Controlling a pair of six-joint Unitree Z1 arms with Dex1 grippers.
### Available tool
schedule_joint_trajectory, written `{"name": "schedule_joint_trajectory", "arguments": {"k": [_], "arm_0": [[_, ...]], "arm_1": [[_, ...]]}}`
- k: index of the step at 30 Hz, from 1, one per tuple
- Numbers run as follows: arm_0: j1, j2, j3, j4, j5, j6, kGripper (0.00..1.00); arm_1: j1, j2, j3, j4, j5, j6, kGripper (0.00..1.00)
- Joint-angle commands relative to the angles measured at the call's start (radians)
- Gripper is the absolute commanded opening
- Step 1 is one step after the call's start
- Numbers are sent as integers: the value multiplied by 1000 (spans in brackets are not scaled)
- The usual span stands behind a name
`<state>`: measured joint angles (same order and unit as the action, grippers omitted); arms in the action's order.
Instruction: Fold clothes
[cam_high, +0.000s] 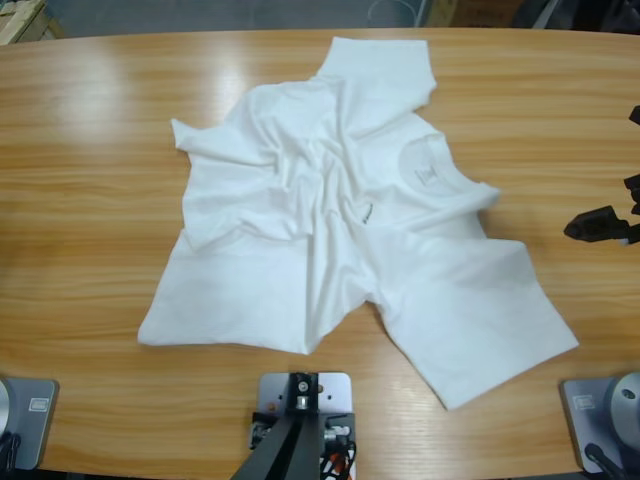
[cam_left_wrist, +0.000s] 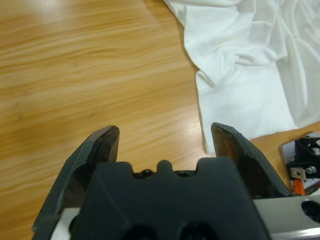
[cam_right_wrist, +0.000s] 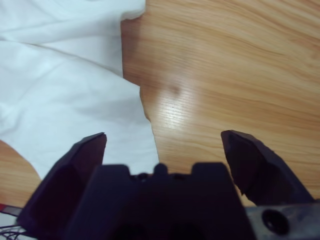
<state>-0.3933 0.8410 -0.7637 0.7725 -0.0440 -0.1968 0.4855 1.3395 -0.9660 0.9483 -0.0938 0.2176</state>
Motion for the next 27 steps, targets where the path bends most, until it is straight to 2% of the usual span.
{"name": "schedule_joint_trajectory", "arguments": {"k": [1,7,12,14,15,16,18,21,24,27], "arm_0": [[-10,25,9,-6,-16,-2,715],[-10,21,11,-6,-19,0,715],[-40,11,-16,-3,-110,16,711],[-121,51,-79,-8,-132,-43,716],[-200,98,-95,-22,-139,-94,748],[-273,140,-94,-37,-133,-128,784],[-402,221,-74,-57,-76,-254,919],[-496,304,-23,-116,-31,-434,928],[-582,411,41,-194,-25,-524,967],[-613,479,98,-216,-5,-604,951]], "arm_1": [[-10,30,7,9,16,11,941],[-10,32,7,10,16,11,941],[-10,32,-23,63,42,12,942],[-10,31,-51,93,86,43,973],[-10,32,-68,87,101,77,971],[-7,40,-81,80,113,89,973],[26,56,-110,78,86,120,977],[37,62,-125,92,70,171,977],[73,102,-125,67,76,248,976],[90,168,-124,45,130,282,994]]}}
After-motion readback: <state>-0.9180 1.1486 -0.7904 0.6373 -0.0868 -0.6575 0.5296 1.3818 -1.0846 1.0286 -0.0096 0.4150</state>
